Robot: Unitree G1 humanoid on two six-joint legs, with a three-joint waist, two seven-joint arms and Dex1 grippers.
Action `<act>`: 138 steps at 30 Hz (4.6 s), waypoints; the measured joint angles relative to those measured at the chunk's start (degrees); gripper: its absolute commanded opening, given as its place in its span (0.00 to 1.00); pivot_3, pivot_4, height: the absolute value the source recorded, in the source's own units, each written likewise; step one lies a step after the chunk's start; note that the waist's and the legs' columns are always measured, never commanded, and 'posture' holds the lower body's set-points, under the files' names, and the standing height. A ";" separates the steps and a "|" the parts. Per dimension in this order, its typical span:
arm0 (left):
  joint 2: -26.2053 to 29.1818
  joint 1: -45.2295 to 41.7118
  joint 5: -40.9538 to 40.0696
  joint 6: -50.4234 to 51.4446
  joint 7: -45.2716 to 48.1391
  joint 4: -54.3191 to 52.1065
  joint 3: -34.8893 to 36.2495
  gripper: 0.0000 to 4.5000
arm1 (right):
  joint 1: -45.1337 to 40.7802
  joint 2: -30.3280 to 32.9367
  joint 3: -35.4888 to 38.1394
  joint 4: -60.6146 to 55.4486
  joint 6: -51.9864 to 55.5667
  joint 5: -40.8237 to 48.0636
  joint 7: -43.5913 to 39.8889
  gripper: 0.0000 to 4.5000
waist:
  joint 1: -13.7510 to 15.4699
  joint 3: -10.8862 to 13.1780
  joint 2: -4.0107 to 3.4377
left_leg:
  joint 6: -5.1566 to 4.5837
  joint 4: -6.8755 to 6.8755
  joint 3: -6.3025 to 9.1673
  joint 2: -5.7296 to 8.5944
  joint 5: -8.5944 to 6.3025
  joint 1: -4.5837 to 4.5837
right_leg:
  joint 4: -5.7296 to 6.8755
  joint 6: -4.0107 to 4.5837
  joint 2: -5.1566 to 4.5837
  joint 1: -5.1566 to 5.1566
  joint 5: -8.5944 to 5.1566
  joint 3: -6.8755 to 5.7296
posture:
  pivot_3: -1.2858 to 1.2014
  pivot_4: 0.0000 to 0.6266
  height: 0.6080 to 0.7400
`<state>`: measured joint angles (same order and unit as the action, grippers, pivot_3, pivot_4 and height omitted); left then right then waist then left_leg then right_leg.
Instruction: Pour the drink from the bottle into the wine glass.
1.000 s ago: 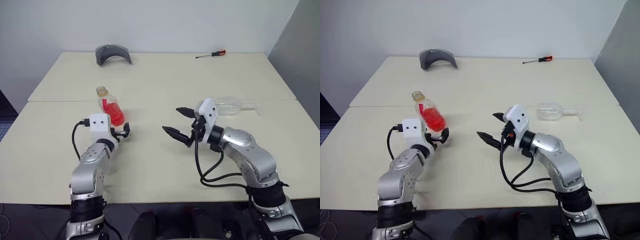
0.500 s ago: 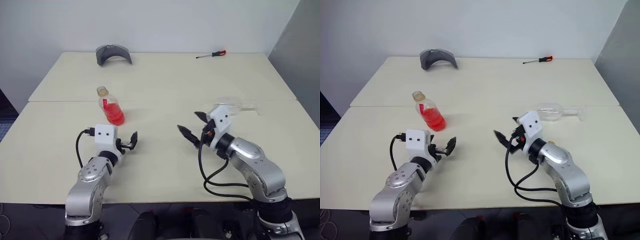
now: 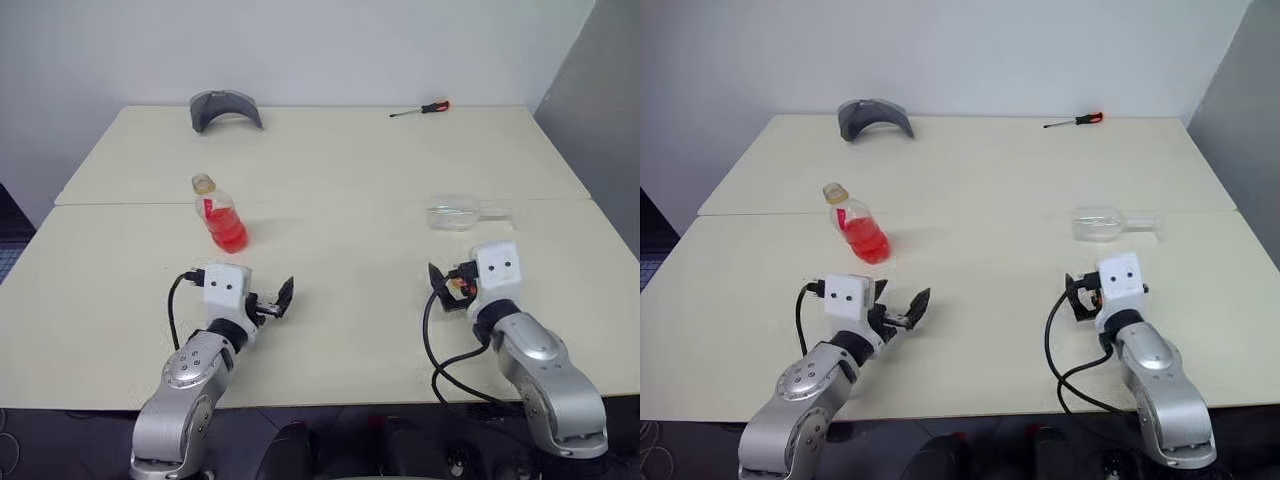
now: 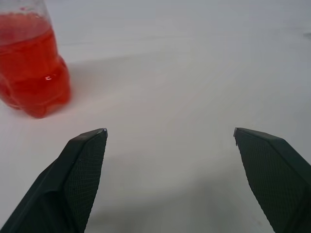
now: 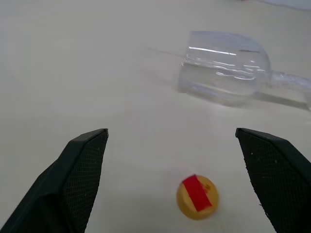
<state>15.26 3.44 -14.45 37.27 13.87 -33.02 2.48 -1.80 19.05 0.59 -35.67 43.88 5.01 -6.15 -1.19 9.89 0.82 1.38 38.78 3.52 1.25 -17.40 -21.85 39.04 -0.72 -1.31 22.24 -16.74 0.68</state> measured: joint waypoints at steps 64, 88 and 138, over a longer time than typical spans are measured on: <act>3.61 -17.28 -6.90 -7.84 20.46 13.56 -11.78 0.99 | -47.29 21.57 -17.58 97.70 -61.68 -38.64 2.93 1.00 | -0.52 0.00 0.00 | 0.11 0.08 -0.50 -0.04 0.13 0.06 | 0.03 -0.01 -0.03 0.00 0.02 0.30 | 0.52 0.24 1.00; 5.25 -14.10 -7.86 -4.11 18.62 9.43 -10.28 1.00 | -51.76 18.78 -21.16 104.76 -63.38 -39.86 4.58 0.91 | -0.60 0.00 -0.01 | 0.11 0.08 -0.50 -0.05 0.13 0.06 | 0.04 -0.01 -0.03 -0.01 0.03 0.30 | 0.52 0.24 1.00; 4.91 11.90 -9.89 -2.37 4.89 -9.61 3.01 1.00 | -46.36 -19.84 -1.74 69.81 -32.38 -0.46 -9.83 0.02 | 0.21 0.01 -0.05 | -0.15 0.04 -0.24 -0.07 0.00 0.03 | 0.10 0.08 -0.05 0.07 0.11 0.10 | 0.52 0.24 1.00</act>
<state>20.17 15.34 -24.34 34.89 18.77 -42.63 5.49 -48.16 -0.79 -1.15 34.14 11.50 4.55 -15.98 -0.98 9.90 0.76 1.23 38.81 3.28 1.18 -17.40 -21.81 39.14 -0.64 -1.35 22.32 -16.63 0.78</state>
